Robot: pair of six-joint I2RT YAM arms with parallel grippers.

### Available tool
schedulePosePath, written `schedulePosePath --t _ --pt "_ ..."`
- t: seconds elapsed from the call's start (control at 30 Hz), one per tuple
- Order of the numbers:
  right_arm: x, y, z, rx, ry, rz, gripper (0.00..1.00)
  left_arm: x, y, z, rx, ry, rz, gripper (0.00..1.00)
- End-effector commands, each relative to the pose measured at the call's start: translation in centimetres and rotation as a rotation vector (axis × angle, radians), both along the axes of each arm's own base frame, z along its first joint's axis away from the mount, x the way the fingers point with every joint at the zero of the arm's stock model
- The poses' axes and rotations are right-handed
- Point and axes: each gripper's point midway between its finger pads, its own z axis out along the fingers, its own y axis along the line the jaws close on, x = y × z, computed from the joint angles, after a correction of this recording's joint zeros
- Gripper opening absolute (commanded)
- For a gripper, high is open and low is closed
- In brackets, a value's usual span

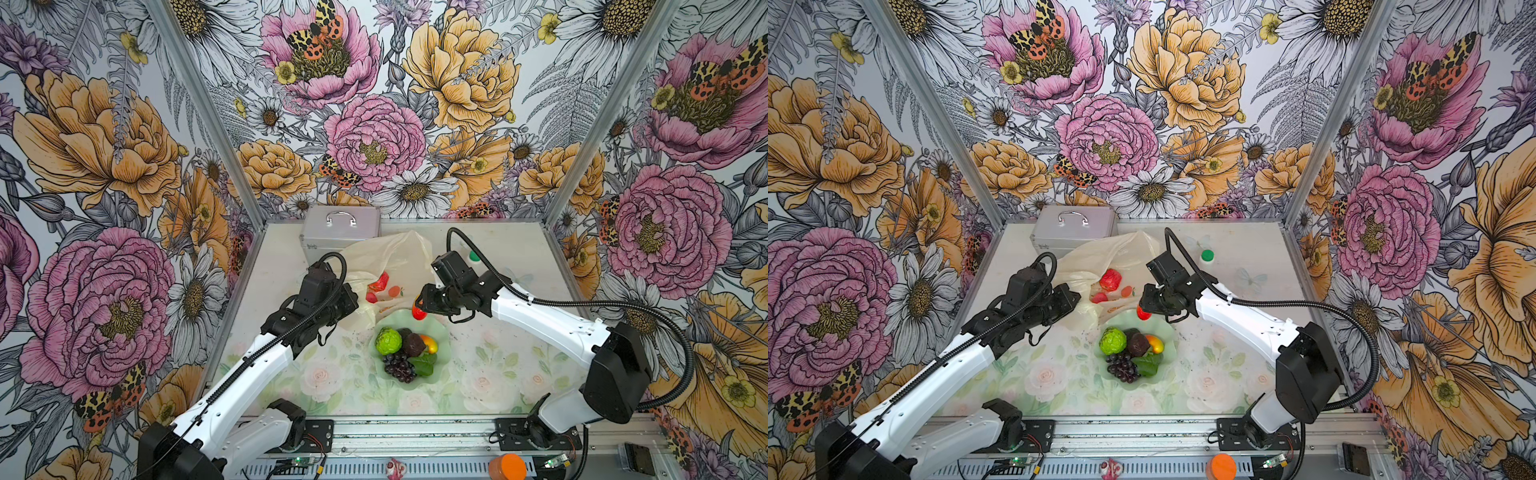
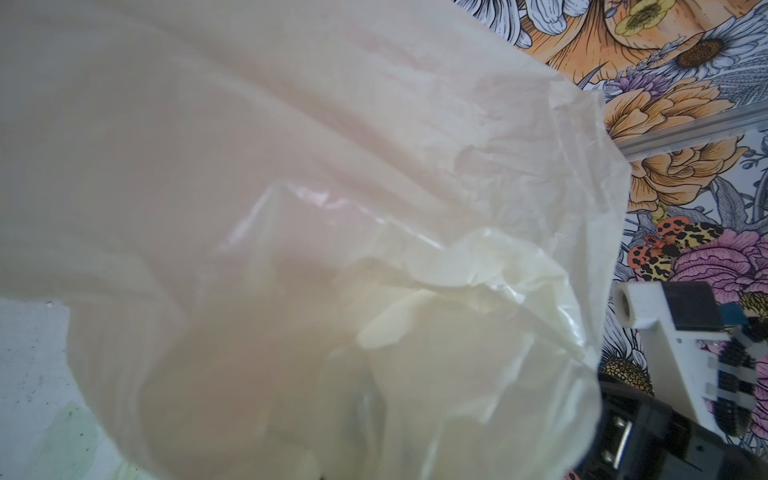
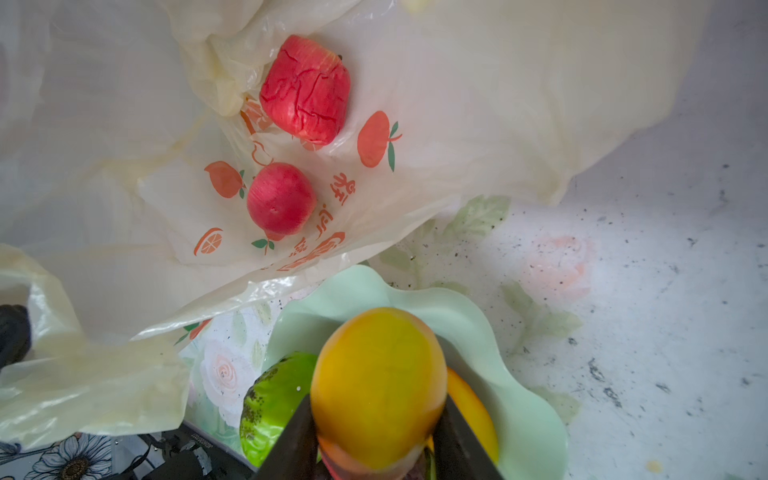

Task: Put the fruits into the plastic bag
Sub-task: 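Lift the mango with the right gripper and carry it into the bag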

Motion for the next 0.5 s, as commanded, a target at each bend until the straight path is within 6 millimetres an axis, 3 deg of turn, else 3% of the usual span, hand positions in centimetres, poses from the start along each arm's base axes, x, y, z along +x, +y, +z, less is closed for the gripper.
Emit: schedulePosePath --t 0.0,0.47 --pt "0.5 0.8 2.2 0.113 -0.021 -0.031 0.35 -0.2 -0.1 0.6 -0.017 -0.026 0.003 0.00" --pt "1.2 1.3 4.2 0.241 -0.020 -0.078 0.35 -0.7 -0.2 0.7 -0.023 -0.031 0.010 0.00"
